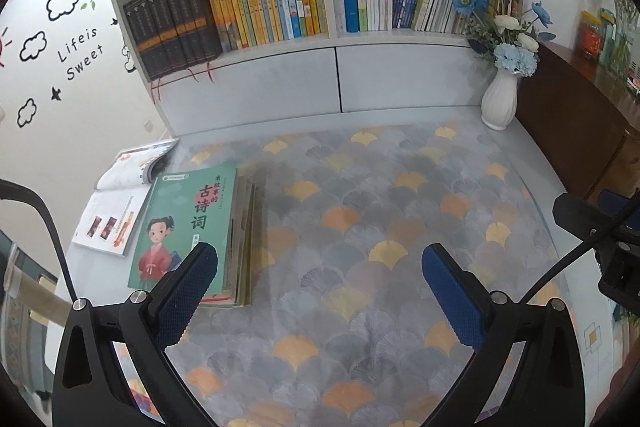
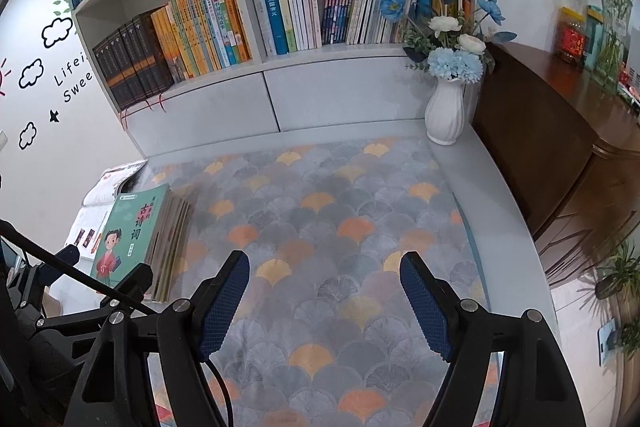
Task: Organize books
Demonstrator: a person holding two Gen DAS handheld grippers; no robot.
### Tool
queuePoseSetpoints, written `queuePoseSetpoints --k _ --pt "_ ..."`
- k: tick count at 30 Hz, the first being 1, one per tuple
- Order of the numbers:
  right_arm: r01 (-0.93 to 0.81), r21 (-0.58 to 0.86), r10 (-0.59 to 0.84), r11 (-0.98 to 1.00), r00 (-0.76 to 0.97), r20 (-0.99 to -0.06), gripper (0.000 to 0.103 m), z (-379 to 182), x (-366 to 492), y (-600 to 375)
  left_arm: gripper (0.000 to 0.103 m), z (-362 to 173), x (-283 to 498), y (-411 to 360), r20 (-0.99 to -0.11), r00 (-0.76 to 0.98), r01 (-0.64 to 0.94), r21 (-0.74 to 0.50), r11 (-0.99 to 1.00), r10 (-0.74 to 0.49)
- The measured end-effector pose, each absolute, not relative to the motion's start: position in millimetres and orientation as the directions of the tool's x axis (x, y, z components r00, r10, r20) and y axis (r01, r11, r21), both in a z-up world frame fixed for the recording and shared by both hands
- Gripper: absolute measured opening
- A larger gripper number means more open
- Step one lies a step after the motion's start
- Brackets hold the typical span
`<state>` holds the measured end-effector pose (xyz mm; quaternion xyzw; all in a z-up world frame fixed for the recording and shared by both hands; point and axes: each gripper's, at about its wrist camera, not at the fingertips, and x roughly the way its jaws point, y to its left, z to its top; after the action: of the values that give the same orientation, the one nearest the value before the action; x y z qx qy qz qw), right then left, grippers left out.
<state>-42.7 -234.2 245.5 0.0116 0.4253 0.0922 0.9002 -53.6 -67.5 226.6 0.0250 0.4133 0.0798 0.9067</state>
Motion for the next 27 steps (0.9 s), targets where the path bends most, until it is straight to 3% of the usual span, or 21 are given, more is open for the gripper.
queuePoseSetpoints --k 27 --pt "-0.161 0.117 0.190 0.980 0.592 -0.783 0.076 241 -39 -228 0.102 218 -51 -82 -0.787 0.610 -0.078 0.052 0.996 0.089"
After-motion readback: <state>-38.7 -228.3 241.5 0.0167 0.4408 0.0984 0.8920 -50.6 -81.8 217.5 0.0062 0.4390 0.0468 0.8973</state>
